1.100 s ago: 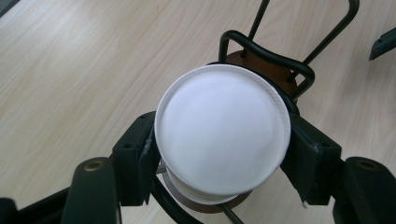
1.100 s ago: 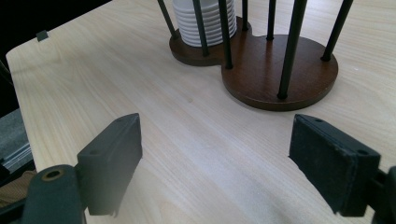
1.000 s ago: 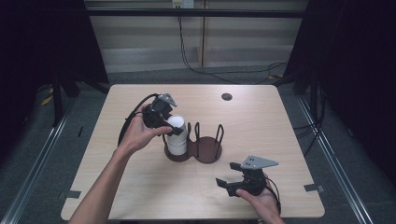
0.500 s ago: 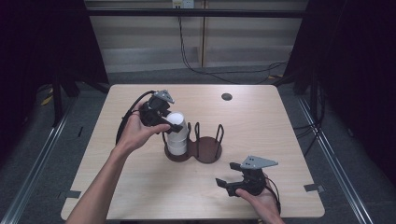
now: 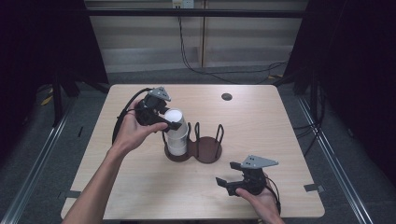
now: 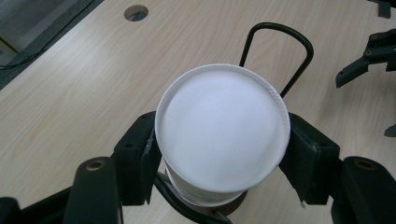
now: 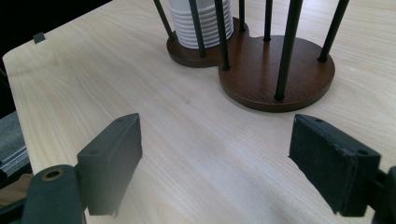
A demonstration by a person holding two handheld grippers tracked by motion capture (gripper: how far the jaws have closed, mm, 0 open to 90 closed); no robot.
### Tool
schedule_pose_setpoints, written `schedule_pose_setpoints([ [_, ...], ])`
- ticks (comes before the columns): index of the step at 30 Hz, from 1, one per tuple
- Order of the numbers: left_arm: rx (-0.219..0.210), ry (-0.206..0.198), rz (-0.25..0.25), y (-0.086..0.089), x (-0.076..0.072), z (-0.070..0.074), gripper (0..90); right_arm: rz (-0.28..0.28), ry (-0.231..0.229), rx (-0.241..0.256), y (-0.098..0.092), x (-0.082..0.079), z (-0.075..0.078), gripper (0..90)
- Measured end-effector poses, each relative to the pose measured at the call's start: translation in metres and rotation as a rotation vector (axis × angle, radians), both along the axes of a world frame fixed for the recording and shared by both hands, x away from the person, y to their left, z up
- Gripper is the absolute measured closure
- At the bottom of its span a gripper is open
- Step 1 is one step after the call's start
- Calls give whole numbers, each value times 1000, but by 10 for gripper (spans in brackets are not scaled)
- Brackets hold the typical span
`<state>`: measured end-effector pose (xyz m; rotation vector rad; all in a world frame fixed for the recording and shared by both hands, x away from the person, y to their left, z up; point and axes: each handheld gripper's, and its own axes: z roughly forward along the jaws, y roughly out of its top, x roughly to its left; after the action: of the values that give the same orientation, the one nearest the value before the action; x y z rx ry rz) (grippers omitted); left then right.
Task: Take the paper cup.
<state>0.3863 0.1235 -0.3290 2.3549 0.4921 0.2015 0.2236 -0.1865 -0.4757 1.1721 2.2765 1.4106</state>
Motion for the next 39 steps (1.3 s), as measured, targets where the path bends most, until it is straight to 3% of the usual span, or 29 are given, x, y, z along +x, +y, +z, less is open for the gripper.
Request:
schedule_pose_setpoints([
  [16,-41,-33,8,5,-7,7,363,5,4,-5,1,0,0,167],
  [20,-92,-30,19,12,-6,11,364,1,-5,-6,0,0,0,166],
  [26,-123,-42,18,18,-7,14,364,0,-6,-8,0,0,0,166],
  [29,-165,-44,30,23,-9,17,365,0,-3,-7,1,-1,0,167],
  [32,-181,-45,24,25,-10,17,364,-2,-2,-7,1,0,0,167],
  [36,-170,-63,7,24,-14,17,367,-1,-2,-6,1,0,0,166],
  [39,-193,-74,10,24,-18,18,368,-2,-3,-7,1,0,0,167],
])
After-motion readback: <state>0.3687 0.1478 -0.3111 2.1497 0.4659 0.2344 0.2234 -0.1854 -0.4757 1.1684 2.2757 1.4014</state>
